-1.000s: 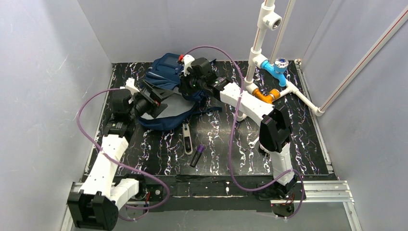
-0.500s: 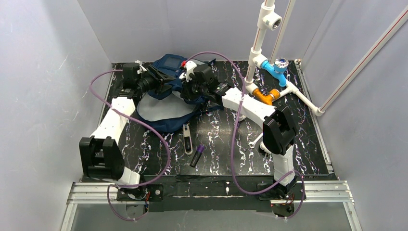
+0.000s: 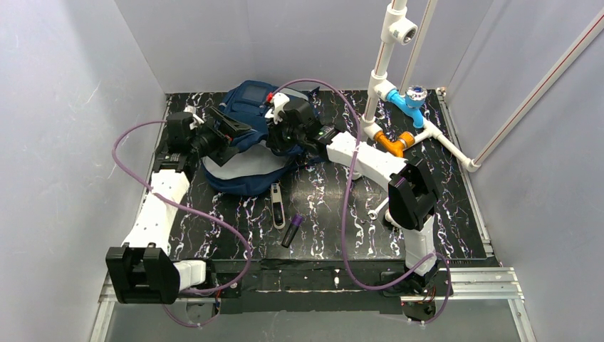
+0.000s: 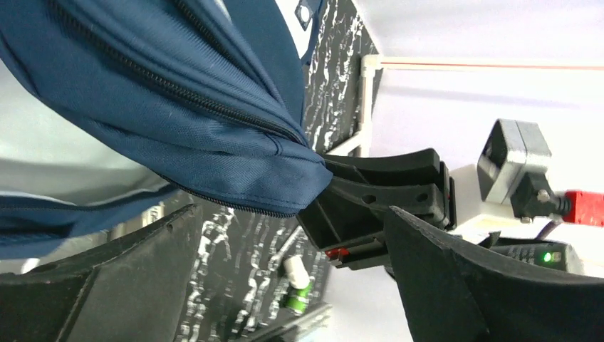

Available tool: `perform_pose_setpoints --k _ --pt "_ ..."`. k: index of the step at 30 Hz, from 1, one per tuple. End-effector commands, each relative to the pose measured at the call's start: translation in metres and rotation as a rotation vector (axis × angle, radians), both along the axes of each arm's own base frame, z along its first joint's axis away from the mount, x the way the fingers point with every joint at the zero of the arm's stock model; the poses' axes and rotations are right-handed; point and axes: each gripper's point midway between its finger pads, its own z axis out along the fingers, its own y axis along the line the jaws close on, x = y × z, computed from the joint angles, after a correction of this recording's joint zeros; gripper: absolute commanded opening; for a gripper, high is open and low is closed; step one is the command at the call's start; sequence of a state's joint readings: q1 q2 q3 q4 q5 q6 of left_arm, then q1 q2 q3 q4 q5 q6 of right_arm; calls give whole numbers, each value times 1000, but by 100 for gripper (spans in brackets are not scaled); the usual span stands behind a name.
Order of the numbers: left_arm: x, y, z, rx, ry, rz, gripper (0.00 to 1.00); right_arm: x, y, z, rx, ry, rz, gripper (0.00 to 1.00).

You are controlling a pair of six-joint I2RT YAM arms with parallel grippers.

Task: Pack the student bag
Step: Zip the student bag at the center of the board.

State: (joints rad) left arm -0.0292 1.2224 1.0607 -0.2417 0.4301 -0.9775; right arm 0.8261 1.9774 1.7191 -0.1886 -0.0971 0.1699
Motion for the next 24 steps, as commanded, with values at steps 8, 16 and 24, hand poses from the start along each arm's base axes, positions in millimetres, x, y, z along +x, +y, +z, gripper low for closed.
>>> perform_pose_setpoints --k 8,16,24 --pt "68 19 -32 -61 98 88 26 -25 -1 38 23 -24 19 33" --pt "67 69 -15 158 -38 109 0 -18 -71 -34 -232 -88 -142 80" --pt "69 65 -21 119 -15 103 0 36 -67 -67 -182 -110 -194 75"
